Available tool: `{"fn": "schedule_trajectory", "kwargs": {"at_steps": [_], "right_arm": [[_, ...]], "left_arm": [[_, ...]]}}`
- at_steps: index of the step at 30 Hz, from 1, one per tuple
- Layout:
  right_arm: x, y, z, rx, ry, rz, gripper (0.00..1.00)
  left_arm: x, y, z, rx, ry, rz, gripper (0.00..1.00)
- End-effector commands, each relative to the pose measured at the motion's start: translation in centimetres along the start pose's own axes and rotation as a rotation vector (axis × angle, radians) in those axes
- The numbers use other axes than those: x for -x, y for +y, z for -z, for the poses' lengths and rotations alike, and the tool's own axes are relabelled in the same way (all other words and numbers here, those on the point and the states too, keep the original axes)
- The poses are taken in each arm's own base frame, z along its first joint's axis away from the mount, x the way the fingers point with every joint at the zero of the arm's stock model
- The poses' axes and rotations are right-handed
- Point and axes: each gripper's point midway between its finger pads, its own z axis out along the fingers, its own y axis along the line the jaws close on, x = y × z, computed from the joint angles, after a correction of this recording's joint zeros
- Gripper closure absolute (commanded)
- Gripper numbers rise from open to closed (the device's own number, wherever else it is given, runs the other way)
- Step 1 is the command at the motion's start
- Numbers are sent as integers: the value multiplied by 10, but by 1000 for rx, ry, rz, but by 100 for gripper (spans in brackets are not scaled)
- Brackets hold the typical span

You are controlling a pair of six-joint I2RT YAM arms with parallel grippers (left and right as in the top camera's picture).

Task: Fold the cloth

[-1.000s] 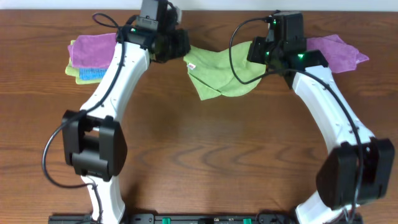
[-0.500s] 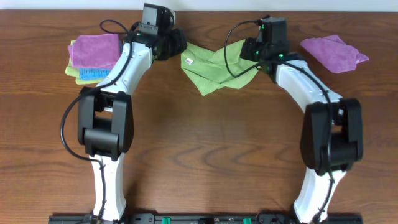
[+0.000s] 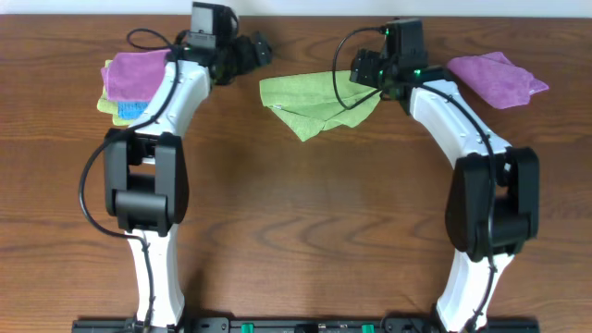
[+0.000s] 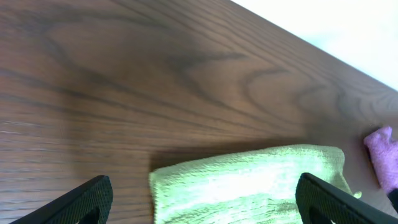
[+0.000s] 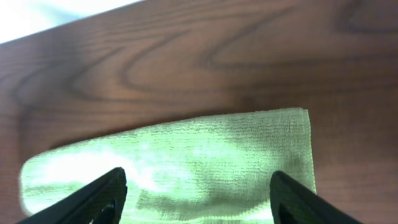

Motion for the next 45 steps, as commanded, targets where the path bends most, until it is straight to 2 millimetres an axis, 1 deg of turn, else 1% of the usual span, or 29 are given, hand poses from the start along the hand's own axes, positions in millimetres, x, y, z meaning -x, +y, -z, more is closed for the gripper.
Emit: {"fn": "schedule_trajectory", "kwargs": {"at_steps": [1,3,5,7,8,10,12,13,15,21,23,25,29,32,36,39,42,45], "right_arm": [[30,29,47,65,-62,-44,25],[24,27,61,50,-29,-88,24],[11,23,75,24,28,-147,24],[-8,18,82,-3,107,-203,23],[-24,18,85,-3,177,-222,23],[-46,11,80,-32,264,-234,24],[-58,5,68,-55,307,-240,28],[-61,3,64,-60,315,-242,30],[-67,-1,54,-71,336,-246,31],[-98,-11,21,-88,435,-265,32],[-103,-12,12,-82,447,-269,32],[-103,-12,4,-74,441,-269,33],[-101,-11,1,-69,431,-274,41],[-99,-11,0,-65,423,-272,42],[-100,-11,-4,-63,420,-274,43],[-102,-11,-6,-62,425,-276,43],[-103,-11,-11,-62,424,-294,44],[-109,-9,-16,-54,440,-294,44]], "left_arm": [[11,-7,21,-47,-11,5,5],[14,-11,34,-51,-13,9,5],[11,-21,47,-69,3,10,5],[4,-32,56,-88,30,6,5],[-4,-39,59,-98,56,5,5],[-22,-49,56,-105,114,6,5],[-43,-60,48,-96,168,-25,5],[-48,-66,46,-98,175,-39,5],[-54,-72,42,-85,172,-63,5],[-73,-82,26,-52,189,-126,5],[-77,-80,21,-49,201,-124,5],[-79,-77,18,-42,211,-117,5],[-83,-70,16,-19,226,-109,5],[-87,-66,11,-11,238,-106,5],[-102,-53,-7,2,292,-77,4],[-109,-49,-15,7,312,-60,4],[-118,-44,-26,17,332,-43,1],[-127,-39,-35,28,357,-20,0]]}}
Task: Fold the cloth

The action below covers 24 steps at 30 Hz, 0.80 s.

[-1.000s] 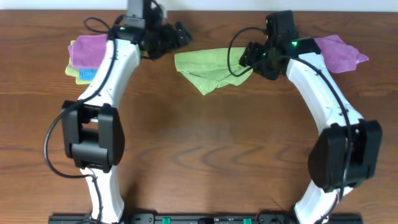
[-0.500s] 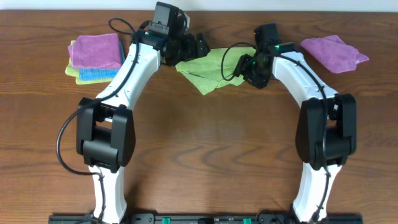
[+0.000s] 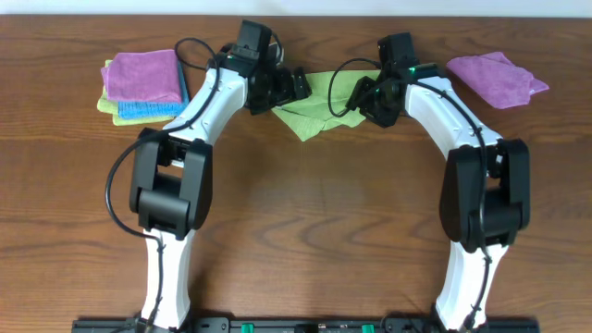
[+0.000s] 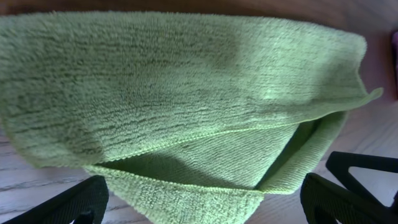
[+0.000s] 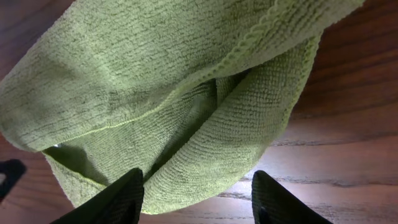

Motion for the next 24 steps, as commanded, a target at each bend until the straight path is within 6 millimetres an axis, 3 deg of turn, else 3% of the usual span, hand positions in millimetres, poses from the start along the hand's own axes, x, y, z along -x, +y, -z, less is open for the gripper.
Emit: {"fn": "schedule_trajectory", "kwargs": {"at_steps": [1,7,9,10,11,12,18,24], "right_arm": [[-12,0,-17,0,48,-16,44],[-17,-3,-26,2,78,-23,52],[-17,-2,-26,4,76,-22,66],[-16,-2,-26,6,74,-22,76],[-16,-2,-26,6,74,-22,91],[-16,-2,-26,6,75,-22,99],[-22,-3,-21,-3,98,-16,99],[-27,-4,0,-21,107,27,99]], "left_arm": [[-10,5,-16,4,37,26,0],[-8,4,-17,-2,29,30,0],[-7,5,-17,-1,25,31,0],[-6,4,-17,-1,23,30,5],[-5,6,-17,8,18,30,5],[-5,7,-17,14,15,30,5],[-9,15,-24,34,30,46,6],[-18,27,-36,56,68,74,9]]}}
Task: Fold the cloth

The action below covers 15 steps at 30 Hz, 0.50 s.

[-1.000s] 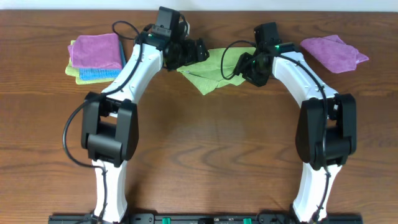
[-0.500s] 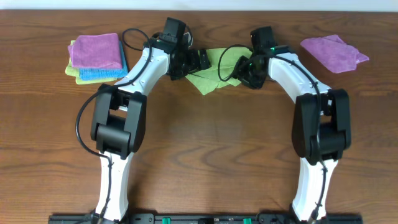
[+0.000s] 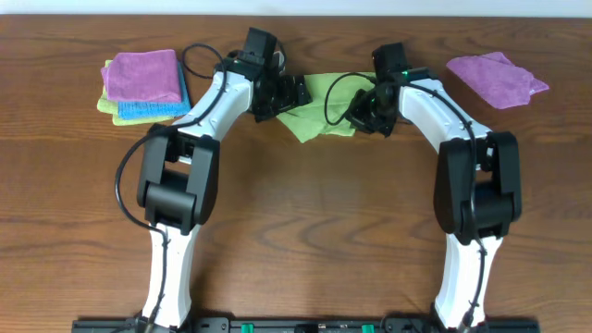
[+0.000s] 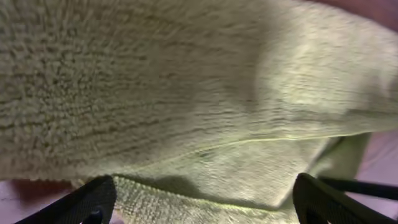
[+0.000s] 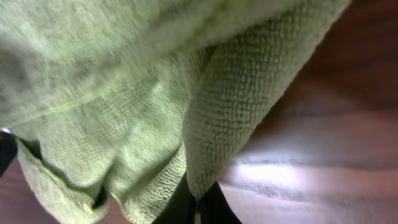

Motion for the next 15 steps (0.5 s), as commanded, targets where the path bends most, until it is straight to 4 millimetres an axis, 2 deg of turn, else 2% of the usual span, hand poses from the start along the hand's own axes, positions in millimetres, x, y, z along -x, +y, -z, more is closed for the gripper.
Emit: {"fn": "schedule_trajectory", "kwargs": {"at_steps": [1,2,3,4,10,15], "right_arm": [[-1,11,23,18,-29,60,99],[-2,11,25,17,-27,64,99],[-4,10,27,14,-23,65,99],[-5,10,29,11,-19,63,99],[-15,2,36,-20,13,70,99],[-23,-32,53,-178,19,46,99]], "left_arm": [[-5,13,-13,32,21,20,14],[-5,13,-13,33,18,19,19],[-4,13,-13,35,15,18,28],[-3,13,-13,34,13,17,31],[-1,14,-14,39,3,14,35],[-1,17,-15,48,1,16,36]]}}
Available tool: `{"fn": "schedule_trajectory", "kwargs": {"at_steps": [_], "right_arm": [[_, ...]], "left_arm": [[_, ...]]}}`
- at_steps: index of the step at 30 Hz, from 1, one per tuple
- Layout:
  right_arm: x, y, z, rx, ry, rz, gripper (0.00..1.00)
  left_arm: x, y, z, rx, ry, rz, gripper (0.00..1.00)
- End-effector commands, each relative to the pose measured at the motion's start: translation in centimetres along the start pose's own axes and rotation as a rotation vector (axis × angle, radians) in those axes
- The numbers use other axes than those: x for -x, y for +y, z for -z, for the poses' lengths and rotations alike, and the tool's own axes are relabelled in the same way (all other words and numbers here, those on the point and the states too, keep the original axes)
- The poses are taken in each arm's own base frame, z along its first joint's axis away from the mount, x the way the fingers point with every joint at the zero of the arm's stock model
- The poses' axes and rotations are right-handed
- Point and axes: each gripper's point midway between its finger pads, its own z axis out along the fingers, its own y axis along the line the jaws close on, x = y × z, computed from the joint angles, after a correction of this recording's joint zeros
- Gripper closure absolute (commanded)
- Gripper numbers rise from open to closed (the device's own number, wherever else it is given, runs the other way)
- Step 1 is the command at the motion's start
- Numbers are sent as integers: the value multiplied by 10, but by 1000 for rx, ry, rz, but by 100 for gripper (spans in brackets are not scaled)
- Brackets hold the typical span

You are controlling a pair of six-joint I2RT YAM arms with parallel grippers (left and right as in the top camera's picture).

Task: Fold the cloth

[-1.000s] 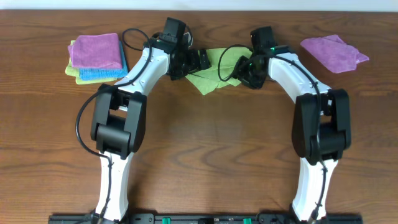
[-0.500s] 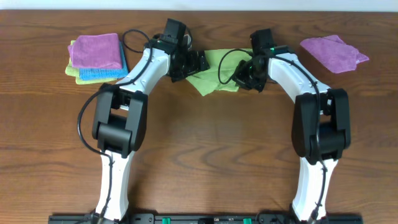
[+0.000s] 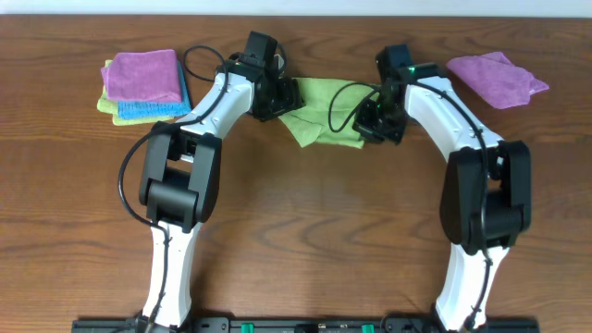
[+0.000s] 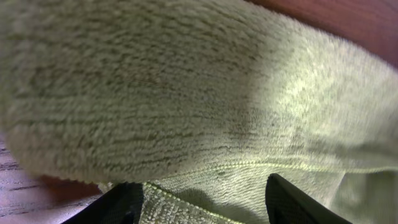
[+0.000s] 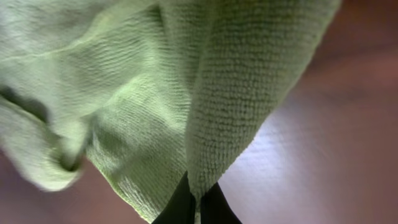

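Note:
The green cloth (image 3: pixel 319 106) lies crumpled at the far middle of the table, between the two arms. My left gripper (image 3: pixel 285 97) is at its left end. In the left wrist view its black fingers (image 4: pixel 121 202) stand apart with a folded layer of the cloth (image 4: pixel 186 93) between them, so the left gripper (image 4: pixel 205 202) is open. My right gripper (image 3: pixel 370 128) is at the cloth's right end. There the right gripper (image 5: pixel 198 205) is shut on a doubled edge of the cloth (image 5: pixel 155 74), which fills that view.
A stack of folded cloths (image 3: pixel 139 79), purple on blue on yellow-green, sits at the far left. A loose purple cloth (image 3: pixel 499 79) lies at the far right. The table's far edge (image 3: pixel 314 16) runs just behind the green cloth.
The left fingers stand closer together around the cloth's left end. The right gripper, still shut on the right edge, has shifted slightly toward the near side with it.
First both grippers were open near the table's far edge, short of the green cloth. Then both were open at the cloth's two ends. After that the right one was shut on the right edge while the left stayed wide open; now the left jaws are narrower.

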Motion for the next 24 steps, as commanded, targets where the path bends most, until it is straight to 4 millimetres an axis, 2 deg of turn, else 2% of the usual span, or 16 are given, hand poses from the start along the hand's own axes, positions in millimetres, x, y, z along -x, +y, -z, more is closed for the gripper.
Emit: {"fn": "schedule_trajectory", "kwargs": {"at_steps": [1,10,12,13,14,15,18,22,24], "right_arm": [[4,-18,23,-85,-63,23,99],[-12,-74,48,-305,-20,-13,99],[-12,-77,49,-310,-14,-20,97],[-13,-77,49,-307,-11,-22,93],[-14,-76,49,-301,-7,-20,85],[-15,-74,48,-289,1,-9,73],[-19,-66,46,-244,32,47,48],[-22,-59,51,-217,31,90,43],[-21,-40,53,-132,20,202,44]], "left_arm": [[-4,11,-11,29,14,16,37],[-10,12,-10,18,44,29,39],[-8,13,-8,17,43,34,33],[-8,13,-7,8,46,38,29],[-7,13,-6,-1,48,42,27],[-6,13,-4,-15,52,47,24],[0,18,3,-27,54,69,21],[10,23,16,-21,46,79,20],[17,23,25,-20,38,67,20]]}}
